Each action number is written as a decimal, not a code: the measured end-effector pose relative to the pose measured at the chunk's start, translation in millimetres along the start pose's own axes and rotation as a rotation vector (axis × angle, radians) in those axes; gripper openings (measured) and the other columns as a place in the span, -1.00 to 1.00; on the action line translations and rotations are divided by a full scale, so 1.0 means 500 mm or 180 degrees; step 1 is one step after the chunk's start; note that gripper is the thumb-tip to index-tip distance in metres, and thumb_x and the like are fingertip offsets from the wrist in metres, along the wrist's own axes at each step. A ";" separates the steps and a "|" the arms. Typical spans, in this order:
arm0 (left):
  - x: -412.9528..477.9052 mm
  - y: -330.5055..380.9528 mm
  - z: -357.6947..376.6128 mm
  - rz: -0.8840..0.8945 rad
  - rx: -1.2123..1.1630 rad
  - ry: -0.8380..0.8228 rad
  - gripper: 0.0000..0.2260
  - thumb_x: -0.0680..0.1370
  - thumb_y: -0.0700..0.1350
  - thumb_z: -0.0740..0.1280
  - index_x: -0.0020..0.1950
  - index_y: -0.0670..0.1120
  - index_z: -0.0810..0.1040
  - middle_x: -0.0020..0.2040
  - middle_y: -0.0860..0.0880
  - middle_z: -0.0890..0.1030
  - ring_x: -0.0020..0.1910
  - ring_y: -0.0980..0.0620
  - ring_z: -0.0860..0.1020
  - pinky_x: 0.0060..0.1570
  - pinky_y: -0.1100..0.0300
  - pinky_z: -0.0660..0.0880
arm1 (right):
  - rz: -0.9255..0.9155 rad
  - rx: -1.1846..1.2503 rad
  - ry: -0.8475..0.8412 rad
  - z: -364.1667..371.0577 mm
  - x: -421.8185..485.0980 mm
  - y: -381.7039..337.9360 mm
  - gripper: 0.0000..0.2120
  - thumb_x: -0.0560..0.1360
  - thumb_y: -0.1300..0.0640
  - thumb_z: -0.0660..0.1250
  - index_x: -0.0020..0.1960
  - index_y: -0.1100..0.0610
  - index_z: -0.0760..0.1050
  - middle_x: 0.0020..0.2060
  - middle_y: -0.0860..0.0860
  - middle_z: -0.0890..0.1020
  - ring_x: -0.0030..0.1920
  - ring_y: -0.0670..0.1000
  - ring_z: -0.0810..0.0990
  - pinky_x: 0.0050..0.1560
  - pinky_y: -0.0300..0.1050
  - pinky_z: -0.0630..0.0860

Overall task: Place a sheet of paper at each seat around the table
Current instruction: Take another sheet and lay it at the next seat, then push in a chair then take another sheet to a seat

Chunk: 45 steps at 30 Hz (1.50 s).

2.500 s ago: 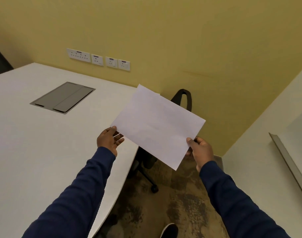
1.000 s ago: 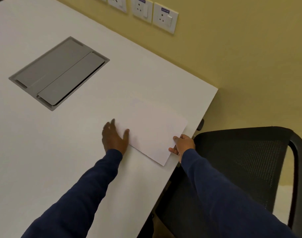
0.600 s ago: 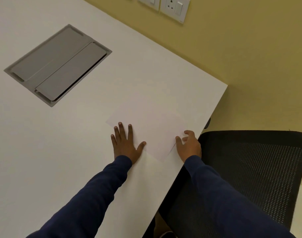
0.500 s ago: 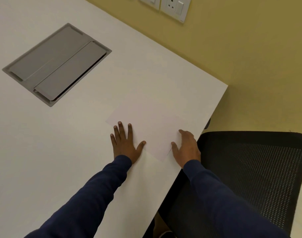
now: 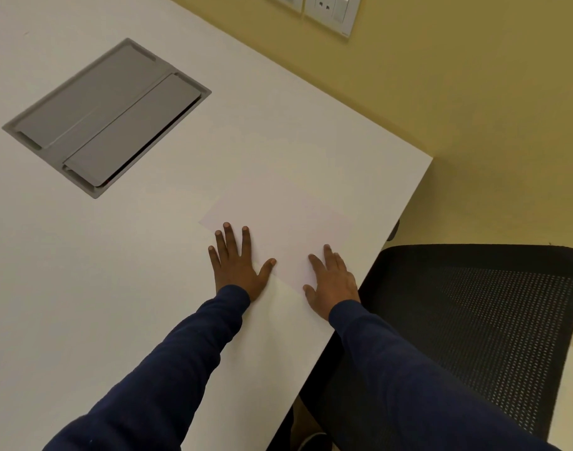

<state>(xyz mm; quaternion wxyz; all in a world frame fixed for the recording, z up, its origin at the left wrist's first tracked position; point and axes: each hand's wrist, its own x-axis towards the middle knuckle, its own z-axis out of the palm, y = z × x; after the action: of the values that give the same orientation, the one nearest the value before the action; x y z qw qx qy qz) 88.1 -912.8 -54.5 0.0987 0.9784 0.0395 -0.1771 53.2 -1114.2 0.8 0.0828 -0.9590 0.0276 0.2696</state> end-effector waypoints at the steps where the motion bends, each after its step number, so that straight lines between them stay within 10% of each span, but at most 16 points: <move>1: 0.000 0.001 -0.002 0.0000 -0.0001 -0.0004 -0.15 0.51 0.47 -0.10 0.60 0.02 -0.32 0.55 -0.15 -0.44 0.55 -0.20 -0.37 0.52 -0.21 -0.20 | 0.0015 0.0020 -0.0026 -0.002 0.001 -0.002 -0.31 0.60 -0.10 0.23 0.62 -0.03 -0.02 0.63 0.08 -0.13 0.61 0.15 -0.04 0.51 0.11 0.20; 45: -0.089 -0.036 -0.045 -0.0224 0.0000 0.0073 -0.15 0.52 0.45 -0.05 0.60 0.00 -0.31 0.58 -0.17 -0.37 0.57 -0.20 -0.32 0.53 -0.18 -0.18 | -0.0065 0.0380 -0.0029 -0.032 -0.094 -0.036 -0.30 0.60 -0.07 0.27 0.61 -0.03 0.00 0.62 0.07 -0.14 0.58 0.15 0.06 0.40 0.12 0.36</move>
<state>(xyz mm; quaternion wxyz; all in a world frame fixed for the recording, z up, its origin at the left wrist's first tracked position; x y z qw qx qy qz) 52.4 -892.7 -21.5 0.0920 0.9784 0.0751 -0.1692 23.0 -1098.8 41.4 0.1428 -0.9513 0.0334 0.2710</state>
